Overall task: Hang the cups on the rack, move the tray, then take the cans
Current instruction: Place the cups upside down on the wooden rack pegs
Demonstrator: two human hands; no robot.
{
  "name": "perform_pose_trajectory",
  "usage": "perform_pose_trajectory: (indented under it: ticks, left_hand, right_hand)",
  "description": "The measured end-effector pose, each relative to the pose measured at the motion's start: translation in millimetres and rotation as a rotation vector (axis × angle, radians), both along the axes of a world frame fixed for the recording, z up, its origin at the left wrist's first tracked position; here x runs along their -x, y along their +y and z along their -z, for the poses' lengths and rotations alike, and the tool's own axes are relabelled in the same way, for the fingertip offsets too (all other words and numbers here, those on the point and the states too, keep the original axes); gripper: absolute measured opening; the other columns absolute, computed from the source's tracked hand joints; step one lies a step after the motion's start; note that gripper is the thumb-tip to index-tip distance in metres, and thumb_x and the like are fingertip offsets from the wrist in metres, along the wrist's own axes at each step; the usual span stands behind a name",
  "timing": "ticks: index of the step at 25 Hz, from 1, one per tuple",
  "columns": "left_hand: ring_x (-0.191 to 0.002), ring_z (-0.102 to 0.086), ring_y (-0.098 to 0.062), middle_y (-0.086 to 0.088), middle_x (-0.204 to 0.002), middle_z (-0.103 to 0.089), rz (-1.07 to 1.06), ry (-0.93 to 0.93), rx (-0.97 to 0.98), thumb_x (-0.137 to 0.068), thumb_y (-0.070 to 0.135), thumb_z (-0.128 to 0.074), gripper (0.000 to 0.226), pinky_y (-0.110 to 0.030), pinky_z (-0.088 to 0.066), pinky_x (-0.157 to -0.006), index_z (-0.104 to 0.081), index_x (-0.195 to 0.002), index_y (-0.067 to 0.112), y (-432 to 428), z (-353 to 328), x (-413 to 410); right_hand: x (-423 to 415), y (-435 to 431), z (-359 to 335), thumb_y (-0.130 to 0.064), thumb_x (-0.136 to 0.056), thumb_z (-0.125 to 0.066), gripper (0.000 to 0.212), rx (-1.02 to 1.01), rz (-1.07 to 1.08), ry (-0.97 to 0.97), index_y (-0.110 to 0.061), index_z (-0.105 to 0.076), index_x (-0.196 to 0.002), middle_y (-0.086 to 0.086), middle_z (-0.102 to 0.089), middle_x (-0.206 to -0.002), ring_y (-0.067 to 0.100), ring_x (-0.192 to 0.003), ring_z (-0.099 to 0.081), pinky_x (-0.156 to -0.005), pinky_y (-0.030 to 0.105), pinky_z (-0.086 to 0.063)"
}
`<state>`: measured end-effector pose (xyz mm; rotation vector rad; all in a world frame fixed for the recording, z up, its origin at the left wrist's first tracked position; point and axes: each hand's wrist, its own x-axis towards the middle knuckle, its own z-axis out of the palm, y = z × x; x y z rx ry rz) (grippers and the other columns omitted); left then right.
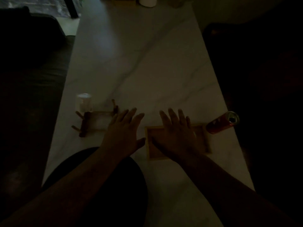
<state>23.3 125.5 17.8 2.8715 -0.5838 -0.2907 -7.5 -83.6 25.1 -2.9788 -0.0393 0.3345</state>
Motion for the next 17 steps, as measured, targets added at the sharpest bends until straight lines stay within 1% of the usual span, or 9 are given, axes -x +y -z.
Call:
perform_pose_trajectory:
  ticks: [2,5,6,9,11,12,14,15,17]
  left_hand:
    - [-0.154,-0.019,-0.030,-0.004,-0.170,-0.017,0.054,0.018,-0.030,-0.081,0.069,-0.056,0.095,-0.047,-0.003,-0.124,-0.019,-0.160,0.032,-34.5,7.7,5.7]
    - [-0.155,-0.017,-0.030,-0.004,-0.171,-0.011,0.160,0.064,-0.023,-0.082,0.068,-0.056,0.096,-0.050,-0.020,-0.123,-0.014,-0.161,0.031,-84.8,17.0,8.6]
    - [-0.154,-0.017,-0.030,-0.004,-0.171,-0.011,0.182,0.070,-0.021,-0.082,0.069,-0.055,0.097,-0.050,-0.023,-0.121,-0.014,-0.161,0.031,-100.8,19.2,9.3]
    - [-0.154,-0.017,-0.029,-0.003,-0.170,-0.012,0.185,0.108,-0.026,-0.079,0.073,-0.057,0.099,-0.052,-0.022,-0.121,-0.017,-0.159,0.031,-142.6,26.5,10.1]
    - [-0.154,-0.018,-0.030,-0.005,-0.170,-0.012,0.218,0.132,-0.060,-0.081,0.073,-0.056,0.098,-0.053,-0.022,-0.121,-0.021,-0.159,0.026,-163.3,33.1,9.2]
    - [-0.152,-0.022,-0.031,-0.007,-0.169,-0.016,0.241,0.131,-0.075,-0.082,0.073,-0.056,0.096,-0.053,-0.026,-0.120,-0.024,-0.158,0.023,-172.3,36.0,8.7]
    - [-0.140,-0.039,-0.035,-0.010,-0.159,-0.036,0.259,0.115,-0.070,-0.084,0.069,-0.056,0.085,-0.048,-0.039,-0.109,-0.037,-0.151,0.021,-186.0,40.6,8.1]
    - [-0.132,-0.047,-0.035,-0.011,-0.151,-0.046,0.266,0.113,-0.066,-0.085,0.066,-0.056,0.078,-0.044,-0.042,-0.103,-0.043,-0.146,0.019,-191.2,42.3,7.2]
    - [-0.124,-0.053,-0.035,-0.013,-0.141,-0.053,0.271,0.137,-0.025,-0.088,0.057,-0.058,0.068,-0.041,-0.042,-0.101,-0.049,-0.142,0.017,-197.3,45.4,5.2]
  right_hand:
    - [13.2,-33.2,-1.1,-0.076,-0.083,-0.047,0.099,-0.003,0.065,0.063,-0.035,-0.004,-0.162,0.005,-0.010,-0.174,0.036,-0.160,-0.003,-0.127,0.059,-0.013]
    - [29.6,-76.0,-1.5,-0.072,-0.084,-0.048,0.098,-0.068,0.145,0.099,-0.032,-0.006,-0.162,0.008,-0.015,-0.172,0.038,-0.158,-0.012,-0.126,0.056,-0.022]
    - [33.1,-88.3,-0.9,-0.072,-0.084,-0.049,0.098,-0.090,0.160,0.109,-0.030,-0.008,-0.163,0.010,-0.019,-0.171,0.038,-0.157,-0.015,-0.125,0.055,-0.025]
    - [39.5,-114.4,7.3,-0.071,-0.086,-0.037,0.090,-0.016,0.062,0.141,-0.025,-0.017,-0.161,0.007,-0.029,-0.164,0.033,-0.154,-0.025,-0.121,0.045,-0.031]
    - [43.5,-124.6,12.2,-0.073,-0.084,-0.030,0.090,-0.019,0.047,0.189,-0.025,-0.023,-0.159,0.007,-0.032,-0.162,0.034,-0.150,-0.031,-0.117,0.046,-0.038]
    - [44.6,-129.6,13.7,-0.074,-0.083,-0.033,0.092,-0.037,0.072,0.217,-0.022,-0.024,-0.159,0.010,-0.032,-0.162,0.036,-0.146,-0.035,-0.114,0.048,-0.042]
    - [44.4,-138.3,17.6,-0.068,-0.089,-0.048,0.086,-0.070,0.117,0.276,-0.020,-0.028,-0.157,0.013,-0.037,-0.159,0.040,-0.137,-0.043,-0.107,0.050,-0.048]
    - [42.7,-141.1,20.4,-0.062,-0.091,-0.053,0.078,-0.084,0.115,0.301,-0.021,-0.033,-0.154,0.012,-0.041,-0.155,0.039,-0.133,-0.047,-0.104,0.050,-0.049]
    - [38.4,-145.0,25.9,-0.048,-0.096,-0.053,0.055,-0.122,0.064,0.309,-0.023,-0.045,-0.144,0.010,-0.051,-0.145,0.036,-0.124,-0.055,-0.101,0.047,-0.051]
